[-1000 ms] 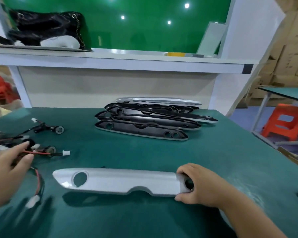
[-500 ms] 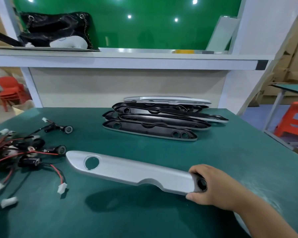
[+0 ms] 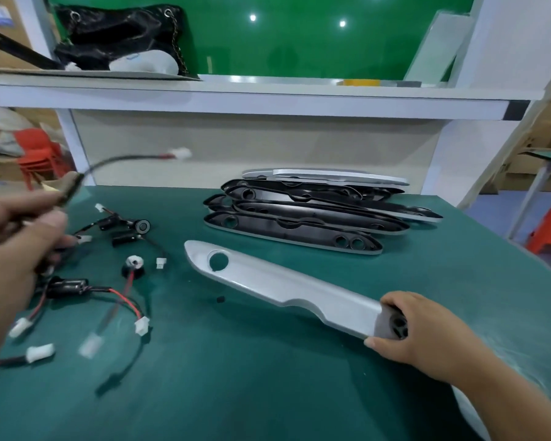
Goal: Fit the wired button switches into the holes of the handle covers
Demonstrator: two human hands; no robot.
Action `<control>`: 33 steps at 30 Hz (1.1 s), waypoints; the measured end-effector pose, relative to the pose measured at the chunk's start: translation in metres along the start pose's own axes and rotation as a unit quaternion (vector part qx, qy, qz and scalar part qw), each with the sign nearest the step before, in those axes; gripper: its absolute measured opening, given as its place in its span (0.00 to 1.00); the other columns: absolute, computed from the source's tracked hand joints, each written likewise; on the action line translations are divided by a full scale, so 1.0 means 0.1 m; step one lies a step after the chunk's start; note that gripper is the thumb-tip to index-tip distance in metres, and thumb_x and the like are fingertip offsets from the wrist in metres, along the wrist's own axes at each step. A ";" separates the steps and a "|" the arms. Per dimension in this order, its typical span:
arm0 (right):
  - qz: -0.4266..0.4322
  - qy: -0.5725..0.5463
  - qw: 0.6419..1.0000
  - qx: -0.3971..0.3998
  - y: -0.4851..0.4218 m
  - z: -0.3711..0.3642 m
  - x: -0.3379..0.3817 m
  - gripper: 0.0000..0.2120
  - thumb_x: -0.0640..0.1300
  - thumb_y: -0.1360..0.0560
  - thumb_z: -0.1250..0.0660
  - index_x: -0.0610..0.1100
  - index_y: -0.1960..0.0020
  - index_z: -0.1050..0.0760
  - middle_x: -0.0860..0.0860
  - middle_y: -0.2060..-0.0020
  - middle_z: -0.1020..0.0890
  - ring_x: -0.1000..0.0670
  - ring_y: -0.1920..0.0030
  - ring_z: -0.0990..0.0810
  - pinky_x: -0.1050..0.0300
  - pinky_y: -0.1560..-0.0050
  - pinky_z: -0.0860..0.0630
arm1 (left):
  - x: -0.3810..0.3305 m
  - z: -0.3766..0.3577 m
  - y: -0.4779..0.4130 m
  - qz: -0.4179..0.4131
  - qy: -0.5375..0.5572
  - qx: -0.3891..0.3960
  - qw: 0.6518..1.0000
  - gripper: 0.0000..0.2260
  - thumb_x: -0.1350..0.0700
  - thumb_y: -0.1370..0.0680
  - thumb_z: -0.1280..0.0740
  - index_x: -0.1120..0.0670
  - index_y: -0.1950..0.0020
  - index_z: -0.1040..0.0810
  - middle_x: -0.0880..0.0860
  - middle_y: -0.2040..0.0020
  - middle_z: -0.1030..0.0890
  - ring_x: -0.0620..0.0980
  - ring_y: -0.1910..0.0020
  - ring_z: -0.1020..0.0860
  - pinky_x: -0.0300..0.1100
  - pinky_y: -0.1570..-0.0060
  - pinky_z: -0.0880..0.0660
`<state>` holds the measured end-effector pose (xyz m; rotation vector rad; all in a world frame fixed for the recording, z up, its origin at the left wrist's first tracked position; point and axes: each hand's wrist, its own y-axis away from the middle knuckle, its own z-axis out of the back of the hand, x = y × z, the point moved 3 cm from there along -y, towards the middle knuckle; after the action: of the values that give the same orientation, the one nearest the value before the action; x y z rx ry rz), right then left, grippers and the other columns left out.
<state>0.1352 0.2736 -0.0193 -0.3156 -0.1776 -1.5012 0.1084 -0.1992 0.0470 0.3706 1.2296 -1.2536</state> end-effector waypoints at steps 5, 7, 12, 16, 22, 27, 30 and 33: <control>-0.028 0.026 0.999 -0.016 0.01 0.01 0.03 0.25 0.73 0.41 0.37 0.61 0.50 0.35 0.61 0.55 0.27 0.59 0.55 0.27 0.59 0.55 0.27 | -0.24 -0.30 0.38 -0.047 -0.035 0.001 0.998 0.10 0.40 0.33 0.32 0.33 0.53 0.21 0.43 0.65 0.17 0.49 0.62 0.19 0.43 0.54 0.25; -0.035 0.032 0.999 -0.026 0.01 0.03 0.04 0.25 0.73 0.40 0.37 0.61 0.49 0.35 0.62 0.54 0.28 0.58 0.55 0.27 0.58 0.54 0.26 | -0.17 -0.37 0.38 -0.031 -0.080 0.029 0.996 0.09 0.47 0.29 0.28 0.31 0.56 0.21 0.44 0.66 0.17 0.47 0.63 0.20 0.43 0.59 0.27; -0.034 0.055 0.997 -0.035 0.03 0.06 0.11 0.25 0.72 0.39 0.36 0.61 0.47 0.35 0.63 0.54 0.29 0.58 0.54 0.30 0.60 0.57 0.30 | -0.16 -0.48 0.45 -0.036 -0.189 0.062 0.979 0.08 0.55 0.25 0.30 0.43 0.50 0.19 0.37 0.56 0.24 0.44 0.57 0.26 0.44 0.54 0.32; -0.021 0.086 0.995 -0.039 0.03 0.10 0.15 0.27 0.72 0.38 0.37 0.61 0.44 0.35 0.63 0.53 0.29 0.59 0.53 0.31 0.62 0.56 0.34 | -0.18 -0.46 0.45 -0.047 -0.240 0.068 0.967 0.07 0.55 0.26 0.30 0.47 0.48 0.18 0.38 0.56 0.26 0.45 0.55 0.27 0.43 0.52 0.33; 0.109 0.100 0.987 -0.070 0.10 0.15 0.43 0.28 0.68 0.40 0.36 0.56 0.46 0.27 0.63 0.53 0.25 0.57 0.51 0.26 0.62 0.50 0.35 | -0.49 -0.72 0.57 -0.170 -0.252 0.037 0.952 0.10 0.54 0.24 0.33 0.53 0.44 0.20 0.49 0.46 0.24 0.52 0.45 0.26 0.41 0.44 0.35; 0.135 0.093 0.981 -0.103 0.15 0.13 0.59 0.27 0.64 0.46 0.28 0.52 0.51 0.23 0.61 0.59 0.21 0.55 0.59 0.21 0.62 0.59 0.29 | -0.65 -1.04 0.68 -0.207 -0.160 0.026 0.965 0.15 0.51 0.25 0.42 0.55 0.45 0.20 0.45 0.52 0.25 0.46 0.47 0.29 0.29 0.48 0.39; 0.103 0.081 0.990 -0.055 0.13 0.08 0.52 0.27 0.67 0.43 0.32 0.59 0.47 0.28 0.65 0.58 0.27 0.61 0.57 0.30 0.65 0.56 0.36 | -0.61 -1.10 0.70 -0.206 -0.019 0.002 0.978 0.13 0.49 0.23 0.43 0.49 0.44 0.22 0.35 0.52 0.25 0.35 0.50 0.29 0.22 0.50 0.37; 0.081 0.041 0.995 -0.037 0.13 0.15 0.45 0.24 0.68 0.43 0.31 0.65 0.52 0.34 0.65 0.58 0.27 0.60 0.57 0.29 0.66 0.59 0.35 | -0.50 -0.89 0.59 -0.194 0.118 -0.089 0.970 0.11 0.48 0.23 0.43 0.37 0.46 0.25 0.34 0.48 0.23 0.37 0.47 0.25 0.31 0.46 0.30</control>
<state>0.1519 0.2357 0.0074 -0.3188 -0.0300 -1.3599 0.1239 -0.0832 0.0335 0.1515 1.6653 -1.4433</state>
